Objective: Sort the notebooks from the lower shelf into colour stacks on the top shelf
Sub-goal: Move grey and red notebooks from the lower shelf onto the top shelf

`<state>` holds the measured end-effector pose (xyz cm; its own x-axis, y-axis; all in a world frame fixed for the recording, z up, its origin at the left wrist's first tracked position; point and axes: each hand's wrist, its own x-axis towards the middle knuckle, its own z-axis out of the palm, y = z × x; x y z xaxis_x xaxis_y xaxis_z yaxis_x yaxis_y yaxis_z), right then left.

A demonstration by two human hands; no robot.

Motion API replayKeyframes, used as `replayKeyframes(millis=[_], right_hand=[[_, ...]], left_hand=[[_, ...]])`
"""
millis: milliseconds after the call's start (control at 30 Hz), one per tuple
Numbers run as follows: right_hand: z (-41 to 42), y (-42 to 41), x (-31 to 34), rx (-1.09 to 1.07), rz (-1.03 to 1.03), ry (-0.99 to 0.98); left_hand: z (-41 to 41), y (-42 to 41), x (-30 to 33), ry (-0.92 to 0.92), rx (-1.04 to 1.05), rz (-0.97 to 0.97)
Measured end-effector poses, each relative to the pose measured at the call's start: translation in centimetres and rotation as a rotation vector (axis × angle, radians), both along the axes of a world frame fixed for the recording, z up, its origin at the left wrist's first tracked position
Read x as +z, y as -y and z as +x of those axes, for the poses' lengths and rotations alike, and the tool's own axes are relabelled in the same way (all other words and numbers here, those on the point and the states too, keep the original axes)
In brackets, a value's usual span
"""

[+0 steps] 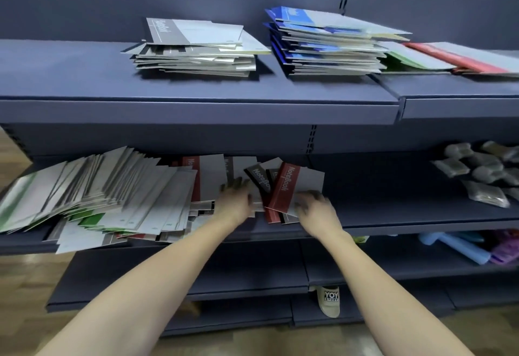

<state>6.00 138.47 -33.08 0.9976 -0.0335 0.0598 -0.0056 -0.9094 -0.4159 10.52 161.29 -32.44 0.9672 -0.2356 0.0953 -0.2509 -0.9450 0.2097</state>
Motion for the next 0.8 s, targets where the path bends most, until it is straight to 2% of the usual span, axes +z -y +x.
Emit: replayKeyframes(millis=[100,367,433,567,667,733,800], right_hand=[[0.5,-1.7,-1.9,0.079,-0.025,-0.072],[0.5,-2.6,-2.6,0.061,-0.088,0.016],[0.3,-2.3,-2.6,0.060,-0.061,0.010],[-0.1,-1.7,-1.9,0.088,0.007,-0.053],[-0.2,-1.1,-1.0,0.090,0.129,-0.125],[-0.3,-0.2,-0.3,0.012,0.312,-0.161],[-0.5,1.3,0.3,-0.139,0.449,-0.118]], left_hand=[[0.7,-2.7,-0.7,-0.112,0.189,0.170],[-1.7,-0.2,-0.7,0.015,0.068,0.402],[-2.0,0.3,0.2,-0.033,0.056,0.356],[-2.5,1.9,3.1,0.023,0.114,0.174],[-3.6,4.7,4.1,0.132,-0.032,0.027],[-4.3,6.3,3.2,0.037,-0.190,-0.032],[-4.6,7.0,1.6,-0.179,-0.275,-0.040]])
